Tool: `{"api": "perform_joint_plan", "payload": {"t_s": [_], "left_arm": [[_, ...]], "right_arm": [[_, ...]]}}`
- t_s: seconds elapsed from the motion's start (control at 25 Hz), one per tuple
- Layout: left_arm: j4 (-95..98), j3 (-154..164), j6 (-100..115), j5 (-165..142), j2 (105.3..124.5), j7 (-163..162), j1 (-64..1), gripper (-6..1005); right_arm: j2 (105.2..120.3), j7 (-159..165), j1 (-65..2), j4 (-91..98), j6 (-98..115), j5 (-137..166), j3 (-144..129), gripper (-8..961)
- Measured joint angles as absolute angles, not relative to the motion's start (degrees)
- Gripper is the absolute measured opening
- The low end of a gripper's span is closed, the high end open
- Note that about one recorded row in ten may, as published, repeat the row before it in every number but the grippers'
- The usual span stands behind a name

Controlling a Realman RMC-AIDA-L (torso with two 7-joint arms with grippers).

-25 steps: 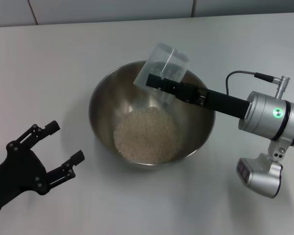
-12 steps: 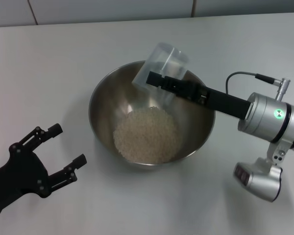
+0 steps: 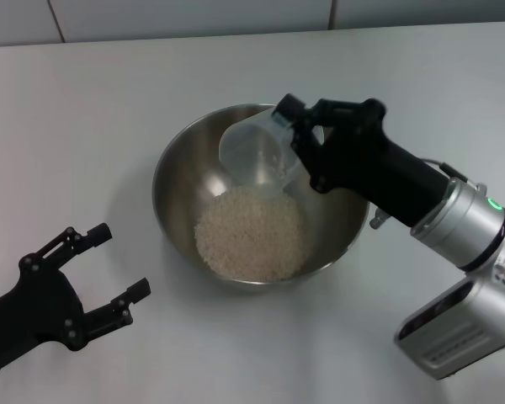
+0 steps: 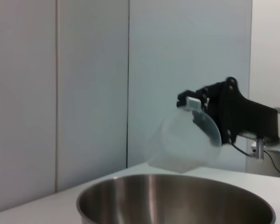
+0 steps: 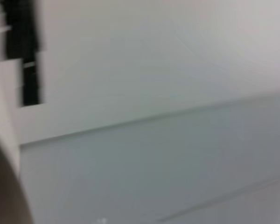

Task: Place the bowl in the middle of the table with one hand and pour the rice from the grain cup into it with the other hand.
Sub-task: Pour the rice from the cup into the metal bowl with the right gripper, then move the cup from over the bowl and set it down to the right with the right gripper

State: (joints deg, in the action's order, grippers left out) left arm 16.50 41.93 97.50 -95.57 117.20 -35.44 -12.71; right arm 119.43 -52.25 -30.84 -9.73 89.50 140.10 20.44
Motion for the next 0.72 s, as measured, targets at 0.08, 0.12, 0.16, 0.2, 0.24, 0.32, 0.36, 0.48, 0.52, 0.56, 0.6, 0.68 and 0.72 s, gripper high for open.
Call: {"api": "perform_joint_plan", "payload": {"t_s": [0.08,0.12,0.16,0.2,0.24,0.32,0.36,0.48,0.52,0.56,0.6,0.68,0.72], "left_arm": [[16.87,41.95,97.33,-96.25,116.99,-36.1,-12.77,862],[17.22,41.95,97.22,-96.52,116.95,-36.53,-12.8,862],[17.62,41.96,97.13,-96.85,116.94,-36.96,-12.85,862],[18.13,41.95,97.11,-97.12,116.97,-37.3,-12.86,862],[18.42,41.95,97.09,-97.28,117.02,-37.44,-12.86,862],[18.72,41.94,97.03,-97.43,117.11,-37.54,-12.82,862],[18.78,41.93,96.95,-97.5,117.13,-37.54,-12.82,862],[18.79,41.92,96.93,-97.54,117.14,-37.54,-12.84,862],[18.8,41.92,96.93,-97.54,117.14,-37.54,-12.87,862],[18.81,41.92,96.96,-97.56,117.14,-37.54,-12.88,862],[18.81,41.92,96.96,-97.56,117.14,-37.54,-12.88,862],[18.81,41.92,97.15,-97.56,117.11,-37.54,-12.88,863],[18.81,41.92,97.22,-97.56,117.1,-37.55,-12.84,863]], "right_arm": [[119.43,-45.39,-29.94,-10.43,89.29,140.09,22.09,19],[119.44,-41.99,-29.57,-10.58,89.25,140.09,22.72,18],[119.44,-35.38,-29.1,-10.6,89.24,140.05,23.66,18],[119.44,-35.38,-29.1,-10.6,89.24,140.05,23.66,18],[119.44,-32.46,-28.92,-10.54,89.2,140.02,23.92,18],[119.44,-25.57,-28.59,-10.32,88.99,140.0,24.45,18],[119.44,-23.1,-28.53,-10.29,88.76,140.0,24.57,18],[119.41,-13.75,-28.39,-10.14,87.13,139.99,24.75,18],[119.41,-10.91,-28.36,-10.11,86.52,140.0,24.77,18],[119.4,-8.36,-28.36,-10.1,86.11,140.0,24.77,18],[119.4,-5.46,-28.35,-10.1,85.84,140.0,24.84,18],[119.39,0.28,-28.33,-10.1,85.66,139.99,25.26,18],[119.41,2.74,-28.3,-10.1,85.63,140.0,25.64,18]]}}
